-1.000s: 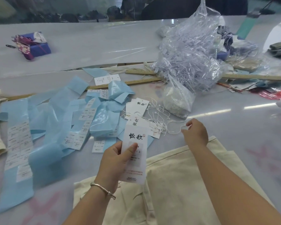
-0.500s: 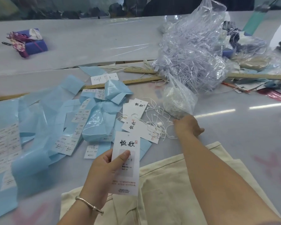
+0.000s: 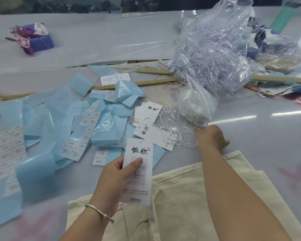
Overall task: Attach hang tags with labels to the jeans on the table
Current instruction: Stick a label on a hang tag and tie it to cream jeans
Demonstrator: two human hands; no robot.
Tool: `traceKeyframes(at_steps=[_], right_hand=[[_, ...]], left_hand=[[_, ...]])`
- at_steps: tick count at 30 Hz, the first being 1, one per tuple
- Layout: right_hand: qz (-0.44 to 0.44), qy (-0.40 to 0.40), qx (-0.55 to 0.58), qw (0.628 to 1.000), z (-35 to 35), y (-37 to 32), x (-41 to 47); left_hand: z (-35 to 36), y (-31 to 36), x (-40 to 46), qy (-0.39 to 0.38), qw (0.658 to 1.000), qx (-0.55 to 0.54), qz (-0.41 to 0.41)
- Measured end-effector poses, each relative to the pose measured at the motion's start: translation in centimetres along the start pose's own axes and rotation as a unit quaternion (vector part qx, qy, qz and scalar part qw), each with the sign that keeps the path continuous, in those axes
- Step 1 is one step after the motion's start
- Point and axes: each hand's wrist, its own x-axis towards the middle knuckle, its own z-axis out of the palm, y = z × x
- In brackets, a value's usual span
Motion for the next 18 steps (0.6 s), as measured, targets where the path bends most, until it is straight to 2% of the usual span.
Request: traceKeyframes(at_steps=[5, 9, 12, 14, 16, 18], right_hand=[[-0.009, -0.041, 0.003, 0.999, -0.1, -1.4, 0.2], [-0.050, -0.067, 0.013, 0.996, -0.5, -0.9, 0.4], [-0.127, -0.076, 0.146, 0.978, -1.2, 0.0, 0.1], [-0.151, -0.116, 0.307, 0.932, -2.5, 0.7, -1.3], [-0.166, -0.196, 0.448, 0.856, -4.5, 1.1, -3.9], [-0.201, -0.275, 0.522, 0.782, -6.5, 1.0, -7.1]], left_hand=[[0.0, -0.3, 0.4, 0.010, 1.000, 0.006, -0.003], [-0.4, -0.1, 0.4, 0.008, 1.000, 0.009, 0.002], [-0.8, 0.1, 0.1, 0.008, 1.000, -0.003, 0.022], [-1.2, 0.3, -0.1, 0.013, 0.999, -0.007, 0.045], [-1.5, 0.6, -0.5, 0.018, 0.998, -0.015, 0.066], [-1.7, 1.0, -1.0, 0.020, 0.995, -0.003, 0.098]])
